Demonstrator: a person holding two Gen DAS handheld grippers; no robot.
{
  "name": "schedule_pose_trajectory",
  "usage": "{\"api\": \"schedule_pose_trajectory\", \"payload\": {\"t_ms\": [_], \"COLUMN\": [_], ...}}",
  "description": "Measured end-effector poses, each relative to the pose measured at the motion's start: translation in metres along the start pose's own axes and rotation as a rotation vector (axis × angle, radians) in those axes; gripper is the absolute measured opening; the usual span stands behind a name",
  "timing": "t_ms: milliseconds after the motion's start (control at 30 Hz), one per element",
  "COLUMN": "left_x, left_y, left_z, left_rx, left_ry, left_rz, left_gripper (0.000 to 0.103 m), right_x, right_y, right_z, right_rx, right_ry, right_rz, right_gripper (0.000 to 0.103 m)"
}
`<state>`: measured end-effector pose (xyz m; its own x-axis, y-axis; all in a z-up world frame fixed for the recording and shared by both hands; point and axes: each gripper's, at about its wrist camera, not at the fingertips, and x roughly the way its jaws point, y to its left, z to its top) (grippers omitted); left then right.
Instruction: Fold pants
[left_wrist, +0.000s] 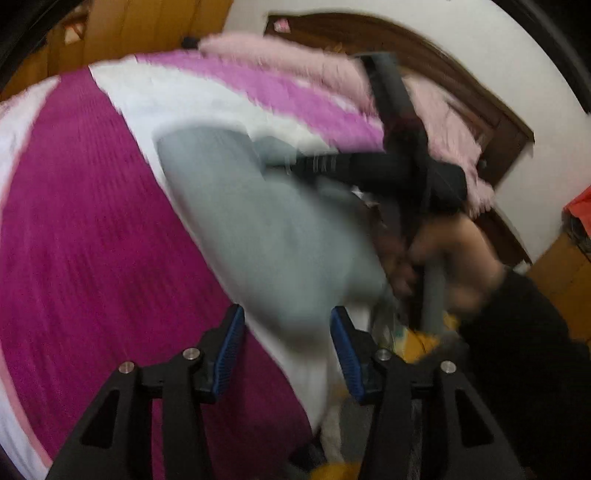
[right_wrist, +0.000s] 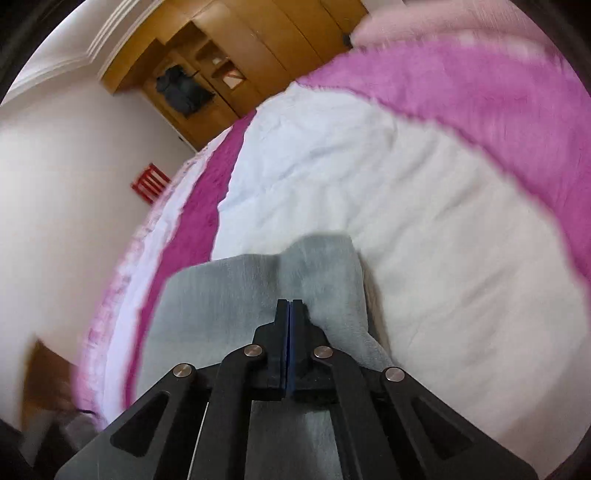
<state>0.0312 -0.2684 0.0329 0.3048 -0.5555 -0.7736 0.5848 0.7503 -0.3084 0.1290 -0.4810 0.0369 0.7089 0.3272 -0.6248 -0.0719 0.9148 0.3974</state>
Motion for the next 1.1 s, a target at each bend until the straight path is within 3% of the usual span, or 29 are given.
{"api": "schedule_pose_trajectory", "payload": {"t_ms": [67,100,200,267,333,400,467,533,567,600,633,667,800,867,933,1000,1100], "left_x": [0.002,-0.003,-0.02,-0.03,-0.034,-0.025,-0.005,0.017,0.019,0.019,0.019,0.019,-0.006,-0.039,-0.079,-0.116,-0.145], "left_y": [-0.002,-0.002,0.012,0.033,0.061,0.095,0.126,0.145,0.146,0.143,0.136,0.132,0.127,0.132,0.143,0.163,0.207], "left_z": [-0.013,-0.016,-0.012,-0.003,0.009,0.026,0.043,0.049,0.053,0.056,0.06,0.062,0.052,0.05,0.045,0.035,0.014], "left_rx": [0.025,0.03,-0.058,-0.171,-0.299,-0.436,-0.559,-0.701,-0.729,-0.721,-0.7,-0.696,-0.744,-0.681,-0.615,-0.609,-0.679], "left_ry": [0.022,0.01,-0.039,-0.101,-0.147,-0.164,-0.101,-0.054,-0.08,-0.097,-0.111,-0.107,-0.132,-0.17,-0.217,-0.241,-0.252], "left_rz": [0.01,-0.003,-0.09,-0.12,-0.16,-0.215,-0.305,-0.386,-0.408,-0.422,-0.424,-0.396,-0.419,-0.376,-0.33,-0.248,-0.14], "left_gripper": [0.049,0.049,0.049,0.052,0.059,0.064,0.069,0.069,0.067,0.065,0.041,0.019,0.016,0.016,0.016,0.016,0.018], "right_x": [-0.009,-0.015,-0.035,-0.042,-0.049,-0.046,-0.035,-0.019,-0.018,-0.018,-0.018,-0.021,0.0,0.017,0.039,0.063,0.084], "right_y": [0.016,0.023,0.036,0.038,0.022,-0.009,-0.04,-0.056,-0.055,-0.051,-0.044,-0.033,0.026,0.066,0.113,0.152,0.189], "right_z": [-0.008,-0.011,-0.01,-0.005,-0.002,0.001,0.0,-0.003,-0.004,-0.003,-0.002,-0.001,-0.004,-0.006,-0.008,-0.01,-0.008], "right_rx": [-0.059,-0.08,-0.181,-0.217,-0.167,0.023,0.214,0.32,0.329,0.327,0.326,0.306,0.236,0.163,0.046,-0.048,-0.138], "right_ry": [-0.027,-0.032,-0.05,-0.073,-0.09,-0.044,0.031,0.111,0.111,0.114,0.121,0.115,0.153,0.176,0.204,0.231,0.255], "right_rz": [-0.044,-0.053,-0.097,-0.151,-0.201,-0.188,-0.082,0.008,0.046,0.088,0.119,0.13,0.245,0.273,0.256,0.204,0.081], "right_gripper": [0.0,0.006,0.044,0.056,0.088,0.089,0.086,0.066,0.059,0.039,0.032,0.031,0.026,0.025,0.025,0.026,0.046]}}
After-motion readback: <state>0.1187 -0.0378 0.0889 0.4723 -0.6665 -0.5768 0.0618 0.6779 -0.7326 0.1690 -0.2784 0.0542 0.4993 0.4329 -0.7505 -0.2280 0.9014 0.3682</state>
